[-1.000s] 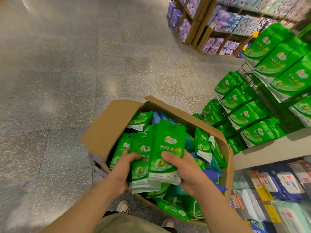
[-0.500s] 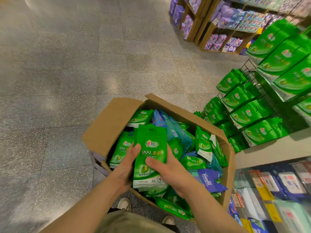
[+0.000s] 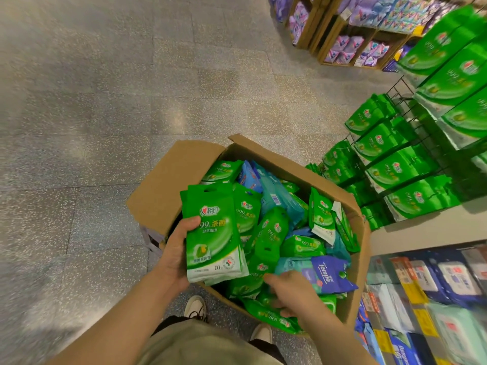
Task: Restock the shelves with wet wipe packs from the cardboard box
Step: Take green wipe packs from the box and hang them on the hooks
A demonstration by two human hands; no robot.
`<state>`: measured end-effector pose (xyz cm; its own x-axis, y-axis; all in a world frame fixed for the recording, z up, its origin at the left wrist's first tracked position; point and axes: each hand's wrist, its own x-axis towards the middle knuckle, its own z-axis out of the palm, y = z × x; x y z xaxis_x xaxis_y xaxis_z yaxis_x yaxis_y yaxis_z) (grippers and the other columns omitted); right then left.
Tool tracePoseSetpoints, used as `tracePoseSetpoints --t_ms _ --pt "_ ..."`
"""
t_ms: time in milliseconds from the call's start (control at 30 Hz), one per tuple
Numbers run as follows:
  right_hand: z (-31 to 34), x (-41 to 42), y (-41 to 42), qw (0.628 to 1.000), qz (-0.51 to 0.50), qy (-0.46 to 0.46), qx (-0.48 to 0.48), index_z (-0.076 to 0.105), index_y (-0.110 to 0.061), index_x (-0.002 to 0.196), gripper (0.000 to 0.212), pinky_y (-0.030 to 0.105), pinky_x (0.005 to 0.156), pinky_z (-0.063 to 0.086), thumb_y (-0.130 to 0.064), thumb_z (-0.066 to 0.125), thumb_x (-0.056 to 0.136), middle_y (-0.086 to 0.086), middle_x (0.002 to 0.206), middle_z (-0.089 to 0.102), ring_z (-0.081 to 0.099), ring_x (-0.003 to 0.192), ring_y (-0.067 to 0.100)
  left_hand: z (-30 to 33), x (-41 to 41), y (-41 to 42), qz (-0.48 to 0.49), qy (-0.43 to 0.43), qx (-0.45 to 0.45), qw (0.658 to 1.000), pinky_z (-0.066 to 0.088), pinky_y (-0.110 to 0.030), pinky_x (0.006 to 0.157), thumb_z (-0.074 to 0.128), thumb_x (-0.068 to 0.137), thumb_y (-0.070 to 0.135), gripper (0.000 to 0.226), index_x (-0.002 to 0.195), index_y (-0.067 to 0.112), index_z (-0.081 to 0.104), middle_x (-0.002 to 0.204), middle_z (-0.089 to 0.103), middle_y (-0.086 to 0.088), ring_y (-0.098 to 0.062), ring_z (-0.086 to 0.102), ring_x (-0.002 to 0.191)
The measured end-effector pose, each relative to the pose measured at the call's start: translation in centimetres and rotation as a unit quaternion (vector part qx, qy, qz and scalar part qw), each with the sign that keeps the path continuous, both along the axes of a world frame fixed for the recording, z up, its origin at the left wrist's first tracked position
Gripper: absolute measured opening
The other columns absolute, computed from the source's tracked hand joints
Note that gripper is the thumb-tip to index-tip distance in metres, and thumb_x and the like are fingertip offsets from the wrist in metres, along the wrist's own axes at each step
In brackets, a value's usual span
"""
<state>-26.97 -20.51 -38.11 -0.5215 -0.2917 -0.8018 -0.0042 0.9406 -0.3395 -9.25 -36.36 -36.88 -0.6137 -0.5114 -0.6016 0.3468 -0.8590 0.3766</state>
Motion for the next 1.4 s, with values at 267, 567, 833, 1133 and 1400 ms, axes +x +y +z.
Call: tracePoseSetpoints --t_ms 267,567,833,1133,1400 --pt "-2.0 1.5 -1.6 0.996 -0.043 -0.001 -0.075 0.031 -0.031 0.127 0.073 0.029 0.045 0.053 -0.037 0.085 0.079 0.006 0.101 0.069 0.071 0.058 0.022 0.1 0.3 0.3 -0.004 -0.015 0.009 1.000 0.064 -0.050 0.077 0.057 0.083 0.033 0.042 0.116 0.011 0.071 0.111 0.076 -0.018 -0.033 0.076 0.087" --pt "-3.7 2.0 -1.6 0.981 0.031 0.136 -0.138 0.048 -0.025 0.084 0.055 0.033 0.064 0.042 -0.054 0.089 0.063 0.002 0.091 0.057 0.054 0.079 0.018 -0.6 0.7 0.4 -0.024 -0.018 -0.008 1.000 0.060 -0.056 0.088 0.098 0.040 0.034 0.085 0.118 0.011 0.074 0.122 0.072 -0.021 -0.037 0.075 0.097" --pt "-4.3 2.7 -1.4 0.987 0.088 0.014 -0.133 0.055 -0.021 0.119 0.059 0.021 0.078 0.051 -0.027 0.090 0.073 -0.010 0.104 0.067 0.064 0.095 0.008 -0.2 0.1 0.5 -0.015 -0.044 0.000 0.999 0.062 -0.051 0.082 0.057 0.084 0.033 0.042 0.118 0.011 0.069 0.115 0.075 -0.018 -0.033 0.076 0.090" --pt "-2.5 1.4 0.1 0.980 0.015 0.009 -0.201 0.069 -0.028 0.108 0.014 0.022 0.076 0.050 -0.032 0.071 0.095 -0.014 0.100 0.074 0.067 0.092 0.002 0.6 -0.4 0.6 -0.024 -0.047 -0.005 0.999 0.063 -0.048 0.080 0.058 0.082 0.035 0.040 0.112 0.013 0.072 0.109 0.077 -0.016 -0.032 0.076 0.087" --pt "2.9 -3.7 4.3 0.901 -0.269 -0.105 -0.322 0.062 -0.021 0.124 0.024 0.055 0.079 0.061 -0.031 0.059 0.103 0.005 0.116 0.076 0.074 0.103 0.034 3.6 -4.7 3.1 -0.074 -0.026 -0.062 0.995 0.062 -0.043 0.077 0.089 0.052 0.043 0.059 0.102 0.013 0.079 0.107 0.078 -0.016 -0.032 0.077 0.086"
